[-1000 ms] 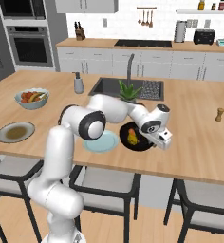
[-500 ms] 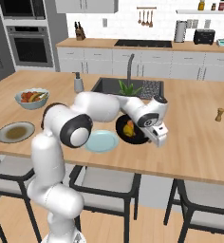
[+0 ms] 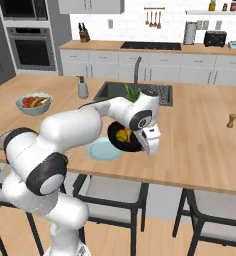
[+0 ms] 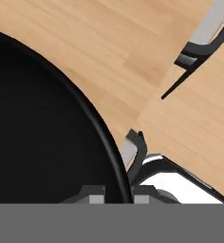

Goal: Pick the chicken drumstick and lemon from their plates and place them in the bowl. Then put the bowl in the fridge.

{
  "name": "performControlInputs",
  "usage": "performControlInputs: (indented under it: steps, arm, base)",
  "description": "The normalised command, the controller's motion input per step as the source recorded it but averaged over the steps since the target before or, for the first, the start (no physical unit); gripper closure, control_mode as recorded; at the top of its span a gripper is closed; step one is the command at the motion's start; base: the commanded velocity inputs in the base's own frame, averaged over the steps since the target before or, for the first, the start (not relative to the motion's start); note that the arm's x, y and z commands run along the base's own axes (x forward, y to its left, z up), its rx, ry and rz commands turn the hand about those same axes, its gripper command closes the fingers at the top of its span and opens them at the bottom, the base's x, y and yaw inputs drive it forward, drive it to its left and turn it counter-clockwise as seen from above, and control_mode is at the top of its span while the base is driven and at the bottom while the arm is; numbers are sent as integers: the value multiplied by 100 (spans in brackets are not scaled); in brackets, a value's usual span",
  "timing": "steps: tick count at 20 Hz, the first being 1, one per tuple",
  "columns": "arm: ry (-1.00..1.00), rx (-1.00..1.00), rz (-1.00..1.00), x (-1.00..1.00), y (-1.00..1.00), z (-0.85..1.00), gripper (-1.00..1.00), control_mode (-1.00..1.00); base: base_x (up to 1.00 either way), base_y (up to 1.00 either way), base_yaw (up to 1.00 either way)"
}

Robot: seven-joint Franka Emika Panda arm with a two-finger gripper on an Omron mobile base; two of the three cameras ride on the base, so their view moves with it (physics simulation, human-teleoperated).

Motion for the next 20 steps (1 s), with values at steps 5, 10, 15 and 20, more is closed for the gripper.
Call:
performControlInputs:
  steps: [5,10,15,20]
  arm:
    - [9,-9,-1,-74,79,80,100,-100]
    - [0,0,0,-72,66,46,100,-100]
    - [-9,6,0,-66,77,35,100,-100]
    - [-5,3,0,-67,54,55,100,-100]
  base:
    - [0,0,0]
    - [0,0,0]
    - [0,0,0]
    - [0,0,0]
